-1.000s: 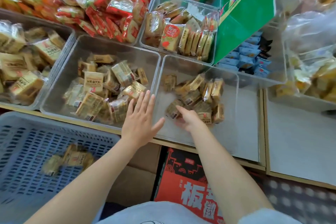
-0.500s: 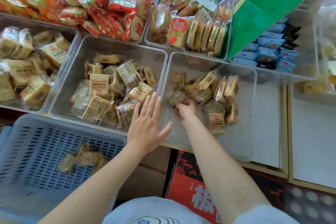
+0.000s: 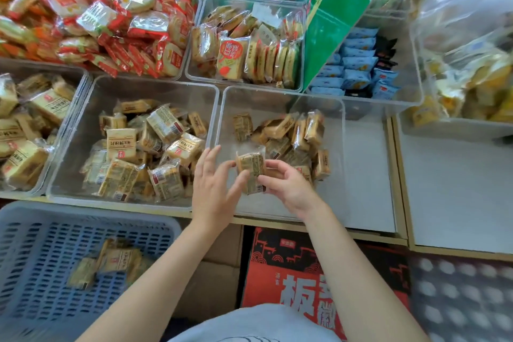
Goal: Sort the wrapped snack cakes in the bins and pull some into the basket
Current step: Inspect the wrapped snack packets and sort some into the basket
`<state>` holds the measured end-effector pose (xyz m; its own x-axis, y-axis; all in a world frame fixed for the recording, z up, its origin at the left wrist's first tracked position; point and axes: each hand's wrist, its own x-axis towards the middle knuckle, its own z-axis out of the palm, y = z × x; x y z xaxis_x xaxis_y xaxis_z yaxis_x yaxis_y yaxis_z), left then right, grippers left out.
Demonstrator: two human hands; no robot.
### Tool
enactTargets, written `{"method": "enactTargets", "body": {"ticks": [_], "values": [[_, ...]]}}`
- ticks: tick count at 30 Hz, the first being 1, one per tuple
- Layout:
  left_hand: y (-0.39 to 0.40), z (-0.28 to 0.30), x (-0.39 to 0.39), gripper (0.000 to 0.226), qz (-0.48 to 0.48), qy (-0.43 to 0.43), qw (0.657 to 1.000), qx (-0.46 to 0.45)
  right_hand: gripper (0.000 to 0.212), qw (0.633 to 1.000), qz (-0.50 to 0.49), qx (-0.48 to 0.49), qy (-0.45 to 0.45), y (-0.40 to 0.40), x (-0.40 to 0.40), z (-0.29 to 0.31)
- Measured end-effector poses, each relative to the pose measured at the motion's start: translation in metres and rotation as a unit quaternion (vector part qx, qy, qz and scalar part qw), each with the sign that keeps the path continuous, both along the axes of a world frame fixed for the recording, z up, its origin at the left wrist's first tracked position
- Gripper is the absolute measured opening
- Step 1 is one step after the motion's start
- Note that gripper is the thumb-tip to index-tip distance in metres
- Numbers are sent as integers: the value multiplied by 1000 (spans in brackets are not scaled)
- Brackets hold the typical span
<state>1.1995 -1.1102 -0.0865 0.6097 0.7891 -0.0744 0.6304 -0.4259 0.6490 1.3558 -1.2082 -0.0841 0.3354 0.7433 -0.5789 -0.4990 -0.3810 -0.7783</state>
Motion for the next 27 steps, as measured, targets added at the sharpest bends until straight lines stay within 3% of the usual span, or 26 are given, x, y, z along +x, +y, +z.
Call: {"method": "enactTargets", "body": {"ticks": [3, 6, 8, 13, 16, 22, 27], "values": [[-15, 0, 21, 70, -10, -15, 999, -39, 29, 1000, -14, 6, -5, -17, 4, 10], [-12, -14, 22, 67, -29, 26, 998, 43, 15, 981, -81, -104, -142, -29, 19, 1], [-6, -22, 13, 68, -34, 61, 993, 100, 12, 959, -141, -166, -182, -36, 30, -11], [1, -27, 3, 71, -55, 115, 979, 162, 36, 931, -98, -253, -245, -30, 39, -42], [-1, -27, 6, 77, -43, 153, 974, 161, 40, 904, -95, -281, -307, -21, 41, -51], [-2, -30, 6, 78, -42, 163, 969, 180, 69, 910, -70, -281, -298, -11, 41, -52], [-1, -26, 8, 82, -42, 178, 971, 156, 64, 930, -45, -289, -221, -9, 44, -48]]}}
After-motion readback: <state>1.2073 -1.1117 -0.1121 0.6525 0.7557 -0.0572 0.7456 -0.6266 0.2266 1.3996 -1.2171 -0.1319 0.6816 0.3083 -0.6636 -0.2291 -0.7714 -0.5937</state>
